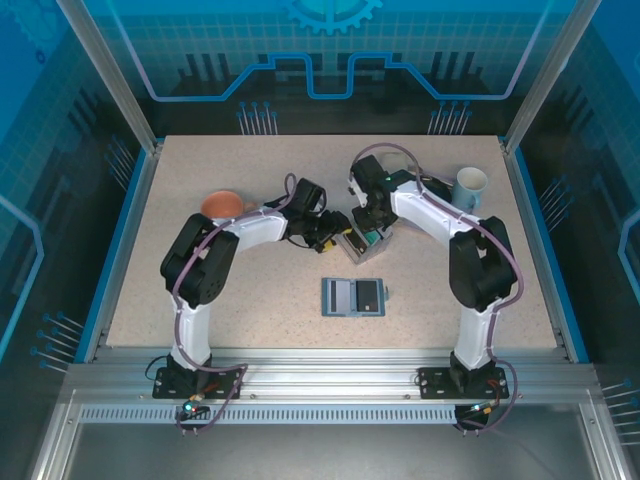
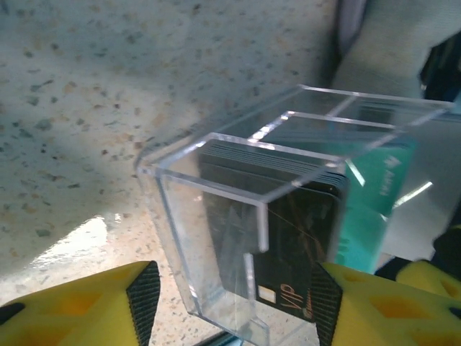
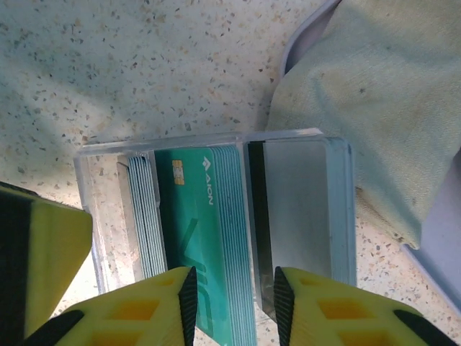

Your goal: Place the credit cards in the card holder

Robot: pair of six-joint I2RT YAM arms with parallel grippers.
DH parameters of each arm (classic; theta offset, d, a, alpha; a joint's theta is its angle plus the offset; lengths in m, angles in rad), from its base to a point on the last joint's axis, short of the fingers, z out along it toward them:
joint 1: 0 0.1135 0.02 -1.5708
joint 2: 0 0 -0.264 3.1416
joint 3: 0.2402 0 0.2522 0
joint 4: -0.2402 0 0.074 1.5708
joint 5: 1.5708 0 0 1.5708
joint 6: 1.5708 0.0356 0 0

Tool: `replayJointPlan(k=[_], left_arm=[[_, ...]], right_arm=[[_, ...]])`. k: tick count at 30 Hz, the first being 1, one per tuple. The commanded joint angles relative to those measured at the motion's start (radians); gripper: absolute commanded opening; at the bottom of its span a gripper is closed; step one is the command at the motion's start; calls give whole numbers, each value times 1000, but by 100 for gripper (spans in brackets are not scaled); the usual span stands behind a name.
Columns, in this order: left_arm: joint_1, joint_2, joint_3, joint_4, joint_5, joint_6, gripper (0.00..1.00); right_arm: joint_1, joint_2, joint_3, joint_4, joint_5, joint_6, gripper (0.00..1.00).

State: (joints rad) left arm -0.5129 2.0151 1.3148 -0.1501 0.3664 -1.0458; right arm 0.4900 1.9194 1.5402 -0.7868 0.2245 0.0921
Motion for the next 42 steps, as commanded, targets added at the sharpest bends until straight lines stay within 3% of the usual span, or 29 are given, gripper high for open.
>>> replayJointPlan(k=[1, 13, 20, 30, 42], left_arm=[[5, 42, 46, -24, 40, -33, 58], [6, 92, 26, -36, 26, -42, 43], [6, 87, 6, -33, 18, -38, 40], [6, 74, 5, -49, 7, -18, 39], [4, 68, 2, -48, 5, -16, 39]], right_arm=[[19, 23, 31, -33, 22, -25, 37], [49, 88, 35, -25, 129, -45, 37], [71, 69, 27, -16, 232, -49, 38], [73, 46, 36, -31, 236, -56, 32], [76, 43, 48, -39, 245, -62, 34]])
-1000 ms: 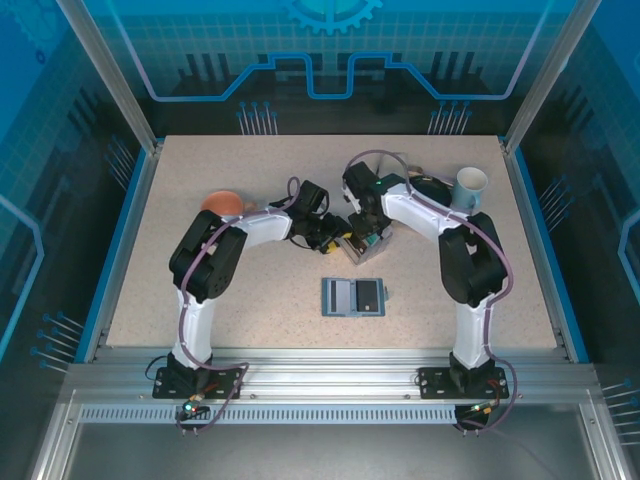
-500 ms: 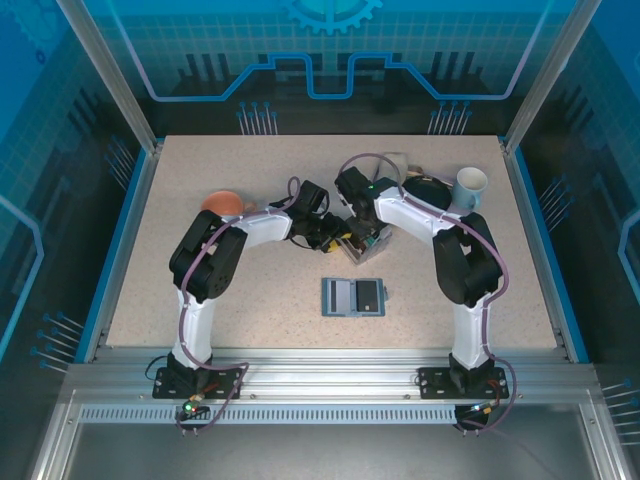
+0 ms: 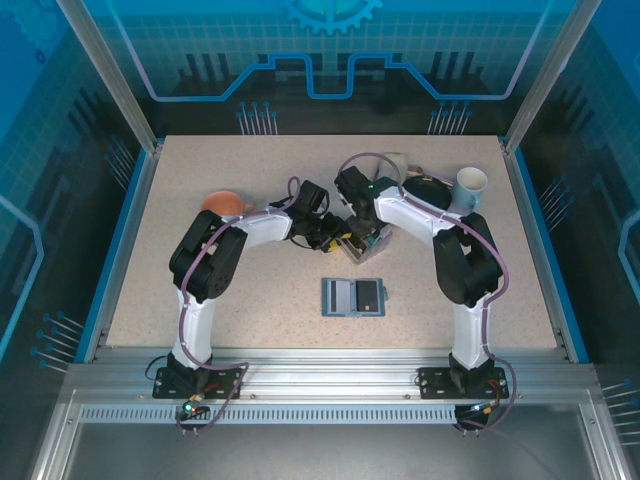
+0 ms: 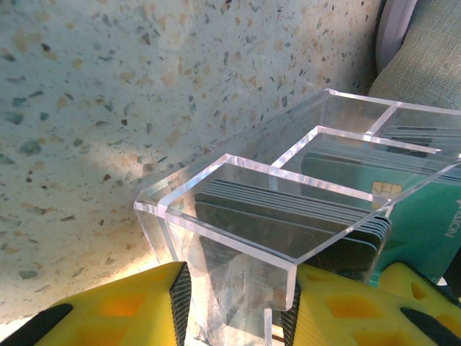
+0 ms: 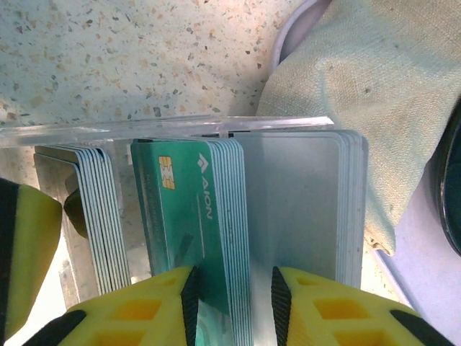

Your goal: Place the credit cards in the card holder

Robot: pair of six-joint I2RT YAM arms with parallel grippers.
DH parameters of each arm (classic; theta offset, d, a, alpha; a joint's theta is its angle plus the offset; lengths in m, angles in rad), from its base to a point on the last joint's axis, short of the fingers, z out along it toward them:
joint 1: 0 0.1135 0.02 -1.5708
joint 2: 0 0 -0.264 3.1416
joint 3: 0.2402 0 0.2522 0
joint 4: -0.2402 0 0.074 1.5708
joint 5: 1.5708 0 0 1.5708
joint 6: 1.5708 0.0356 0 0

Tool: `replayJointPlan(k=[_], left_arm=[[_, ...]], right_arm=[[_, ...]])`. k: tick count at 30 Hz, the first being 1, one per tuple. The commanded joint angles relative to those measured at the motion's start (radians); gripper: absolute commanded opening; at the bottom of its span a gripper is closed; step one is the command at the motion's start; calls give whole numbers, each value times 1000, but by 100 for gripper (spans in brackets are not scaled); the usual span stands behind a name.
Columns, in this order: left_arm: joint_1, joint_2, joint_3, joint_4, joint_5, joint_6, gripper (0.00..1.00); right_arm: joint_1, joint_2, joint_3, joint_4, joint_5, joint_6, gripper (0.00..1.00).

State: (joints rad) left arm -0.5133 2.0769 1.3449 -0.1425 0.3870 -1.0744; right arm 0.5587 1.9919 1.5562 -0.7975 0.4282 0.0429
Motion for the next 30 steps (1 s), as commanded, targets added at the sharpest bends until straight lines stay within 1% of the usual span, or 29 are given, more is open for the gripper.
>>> replayJointPlan(k=[1, 12, 15, 18, 23, 28, 30], left_arm=[[5, 6, -28, -56, -16, 13, 39], [4, 6, -31, -56, -17, 16, 38], [4, 5, -32, -57, -18, 17, 38], [5, 6, -32, -58, -18, 19, 38], [4, 3, -37, -58, -19, 21, 38], [4, -6, -36, -62, -21, 28, 38], [4, -11, -36, -66, -23, 33, 38]], right_arm=[[8, -29, 34, -28, 41, -13, 34], [9, -26, 47, -40, 36, -13, 33], [9, -32, 48, -42, 33, -12, 29], [9, -35, 51, -49, 26, -13, 21], [11, -47, 53, -65, 21, -2, 20], [13, -95, 37, -70, 3, 20, 14], [12, -112, 29, -71, -10, 29, 13]])
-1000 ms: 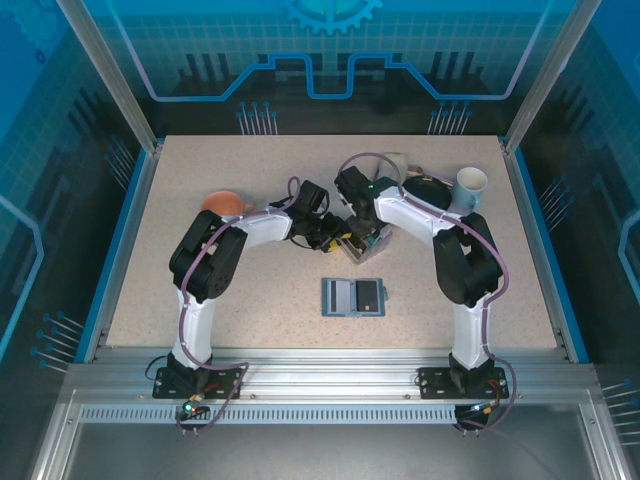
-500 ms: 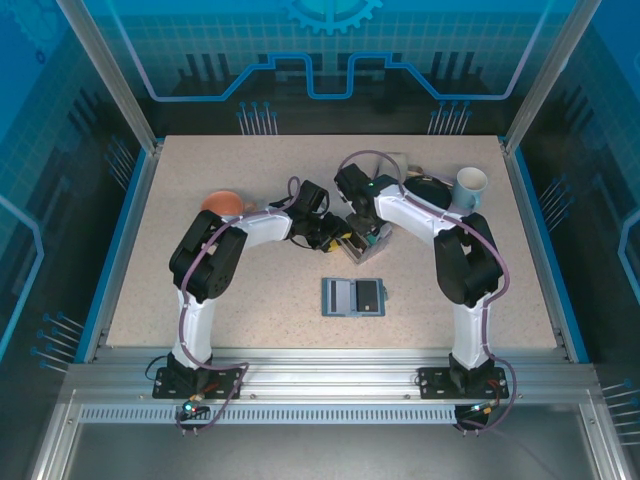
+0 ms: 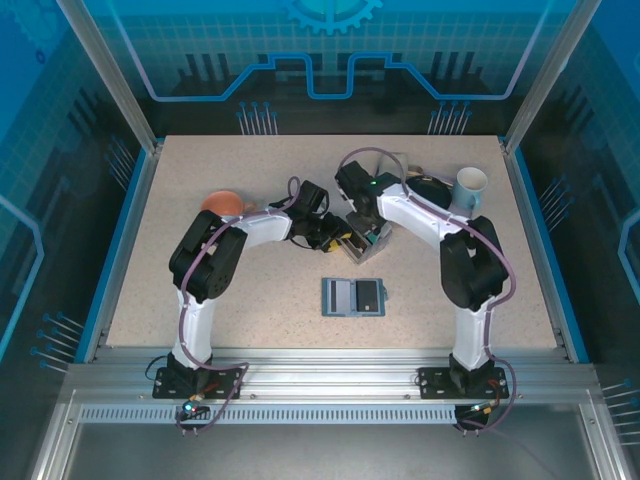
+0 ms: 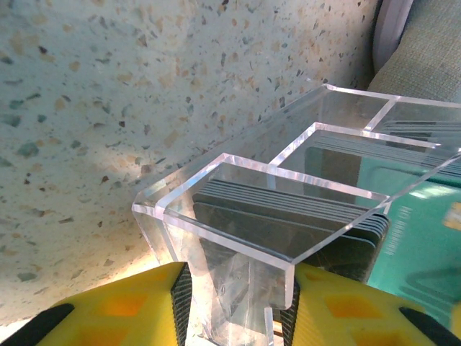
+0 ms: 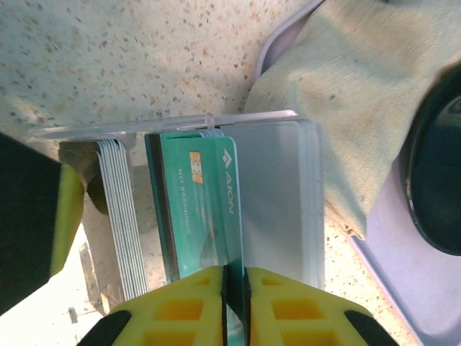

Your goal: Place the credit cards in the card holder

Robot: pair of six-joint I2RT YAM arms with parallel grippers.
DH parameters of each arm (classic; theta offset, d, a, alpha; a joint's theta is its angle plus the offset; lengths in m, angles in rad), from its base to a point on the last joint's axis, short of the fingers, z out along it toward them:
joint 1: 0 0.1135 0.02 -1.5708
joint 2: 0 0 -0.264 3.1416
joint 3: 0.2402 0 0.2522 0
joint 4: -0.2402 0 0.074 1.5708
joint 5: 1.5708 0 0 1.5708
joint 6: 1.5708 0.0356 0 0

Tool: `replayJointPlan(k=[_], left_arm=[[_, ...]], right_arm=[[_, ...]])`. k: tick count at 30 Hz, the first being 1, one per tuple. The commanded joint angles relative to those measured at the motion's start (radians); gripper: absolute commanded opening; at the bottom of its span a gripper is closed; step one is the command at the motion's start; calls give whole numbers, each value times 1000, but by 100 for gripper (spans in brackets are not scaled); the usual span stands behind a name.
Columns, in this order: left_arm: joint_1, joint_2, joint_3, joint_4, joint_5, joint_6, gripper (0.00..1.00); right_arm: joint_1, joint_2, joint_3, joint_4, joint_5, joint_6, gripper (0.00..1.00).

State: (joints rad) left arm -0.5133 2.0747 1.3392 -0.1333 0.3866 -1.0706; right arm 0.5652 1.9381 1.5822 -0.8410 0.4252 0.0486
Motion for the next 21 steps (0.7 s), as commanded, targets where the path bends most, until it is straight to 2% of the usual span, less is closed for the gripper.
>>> replayJointPlan(k=[1, 6, 10, 16, 21], left_arm=[[4, -11, -33, -77, -24, 32, 38], [3, -38, -40, -63, -23, 49, 39], [-3, -96, -50, -25, -10, 81, 46], [-12, -237, -93, -7, -9, 132, 59], [-11, -371, -192, 71, 23, 128, 64]], right_arm=[[5, -67, 0, -29, -18, 28, 12], [4, -111, -13, -42, -89, 73, 8], [-19, -199, -50, -21, -221, 150, 3], [-124, -401, -225, 99, -544, 341, 0], [-220, -565, -424, 258, -806, 523, 0]])
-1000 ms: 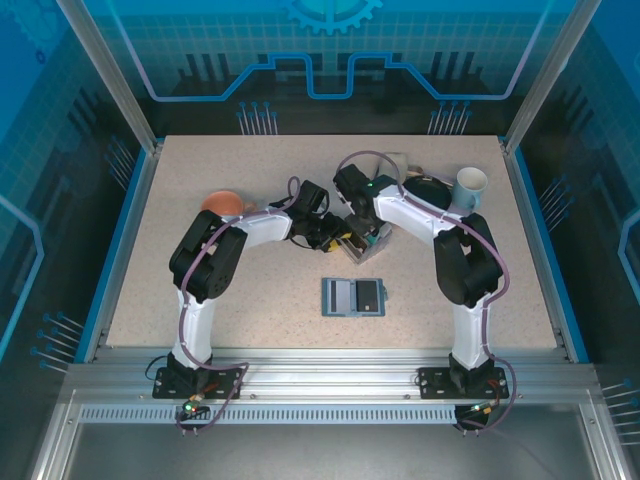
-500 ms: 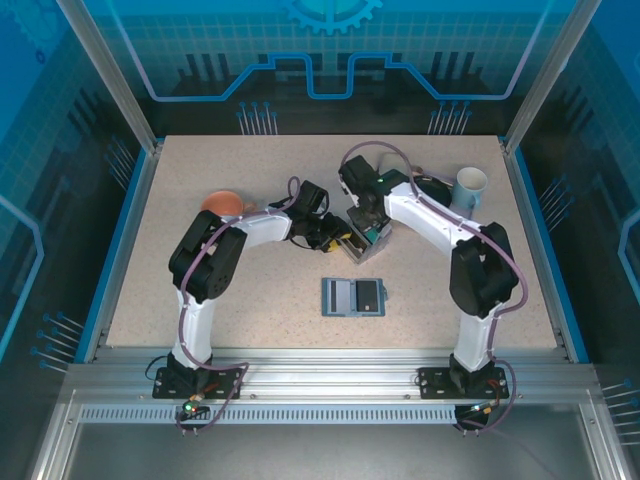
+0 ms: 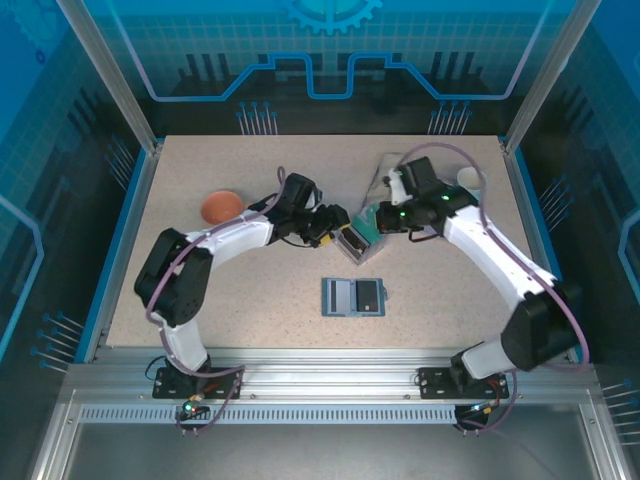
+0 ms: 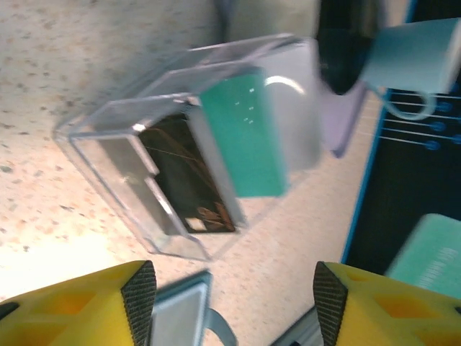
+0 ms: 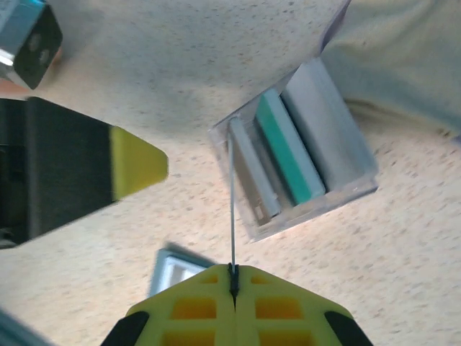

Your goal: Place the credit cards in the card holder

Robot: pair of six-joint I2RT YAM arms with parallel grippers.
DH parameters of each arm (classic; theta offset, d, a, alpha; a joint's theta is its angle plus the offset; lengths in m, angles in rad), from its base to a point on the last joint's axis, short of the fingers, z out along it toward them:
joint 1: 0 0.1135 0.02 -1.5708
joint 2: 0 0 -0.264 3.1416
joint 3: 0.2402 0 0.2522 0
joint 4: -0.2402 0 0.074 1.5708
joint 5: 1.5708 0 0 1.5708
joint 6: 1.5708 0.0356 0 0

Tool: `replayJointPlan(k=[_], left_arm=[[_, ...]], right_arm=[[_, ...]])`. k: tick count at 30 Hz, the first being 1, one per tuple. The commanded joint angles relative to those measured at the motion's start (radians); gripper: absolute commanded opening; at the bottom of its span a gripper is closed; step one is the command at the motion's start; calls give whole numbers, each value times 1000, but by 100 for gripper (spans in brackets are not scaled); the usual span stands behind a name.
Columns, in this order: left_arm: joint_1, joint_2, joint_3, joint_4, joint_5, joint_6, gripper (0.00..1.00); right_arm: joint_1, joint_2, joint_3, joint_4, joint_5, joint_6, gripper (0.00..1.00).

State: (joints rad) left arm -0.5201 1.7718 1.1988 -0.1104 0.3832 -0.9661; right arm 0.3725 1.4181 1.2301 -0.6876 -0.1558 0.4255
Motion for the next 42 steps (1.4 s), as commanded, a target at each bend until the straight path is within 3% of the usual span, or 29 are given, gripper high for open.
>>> replayJointPlan(k=[1, 6, 10, 19, 27, 42], left_arm=[[-6, -93, -74, 70, 42, 18, 64], [-13, -197, -174, 88, 70, 23, 65], [-38, -268, -246, 4, 46, 55, 65], [-95, -362, -414, -133, -76, 64, 67], [-106, -296, -462, -102, -19, 52, 64], [-139, -158, -409, -72, 2, 59, 49]], right_arm=[[-41, -68, -96, 119, -256, 173, 0], [-75, -169, -209, 152, -327, 270, 0], [-61, -232, -315, 167, -295, 345, 0], [154, -245, -454, 136, -3, 339, 0], [204, -212, -503, 88, 187, 304, 0], [204, -144, -508, 101, 196, 285, 0]])
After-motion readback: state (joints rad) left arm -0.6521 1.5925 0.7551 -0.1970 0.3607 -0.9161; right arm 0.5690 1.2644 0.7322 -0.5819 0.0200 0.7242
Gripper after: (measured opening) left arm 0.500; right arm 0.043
